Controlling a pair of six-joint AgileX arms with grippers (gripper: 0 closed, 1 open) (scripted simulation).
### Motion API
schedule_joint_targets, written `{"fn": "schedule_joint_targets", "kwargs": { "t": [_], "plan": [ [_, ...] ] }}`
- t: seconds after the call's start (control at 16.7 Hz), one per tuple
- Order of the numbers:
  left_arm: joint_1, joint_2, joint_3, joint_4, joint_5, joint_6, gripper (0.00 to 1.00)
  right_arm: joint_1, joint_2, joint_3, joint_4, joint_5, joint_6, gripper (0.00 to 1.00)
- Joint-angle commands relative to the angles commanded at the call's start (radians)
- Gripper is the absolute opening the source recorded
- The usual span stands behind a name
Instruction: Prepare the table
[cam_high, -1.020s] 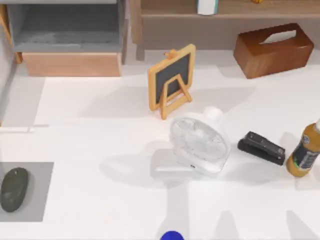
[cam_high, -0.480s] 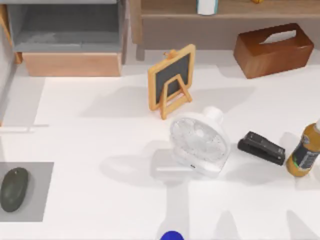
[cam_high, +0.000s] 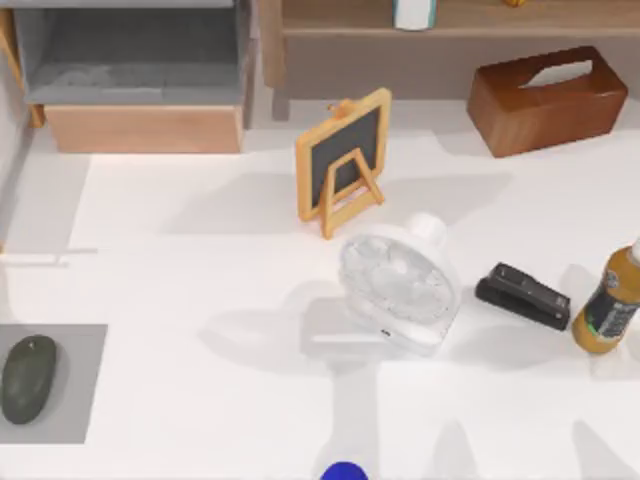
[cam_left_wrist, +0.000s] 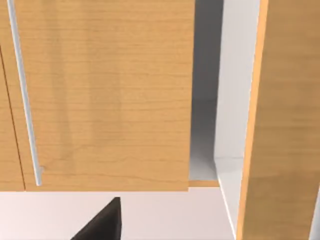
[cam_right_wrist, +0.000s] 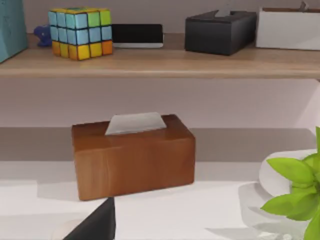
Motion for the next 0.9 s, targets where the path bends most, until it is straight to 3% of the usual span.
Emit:
{"fn": "schedule_joint_targets", "kwargs": {
  "t": [0.66,0.9],
  "plan": [
    [0.0,0.0,0.0,0.0,0.0,0.0,0.02,0.0,0.0,0.0,0.0,0.0,0.0,1.0],
    [0.0,0.0,0.0,0.0,0.0,0.0,0.0,0.0,0.0,0.0,0.0,0.0,0.0,1.0]
  ]
}}
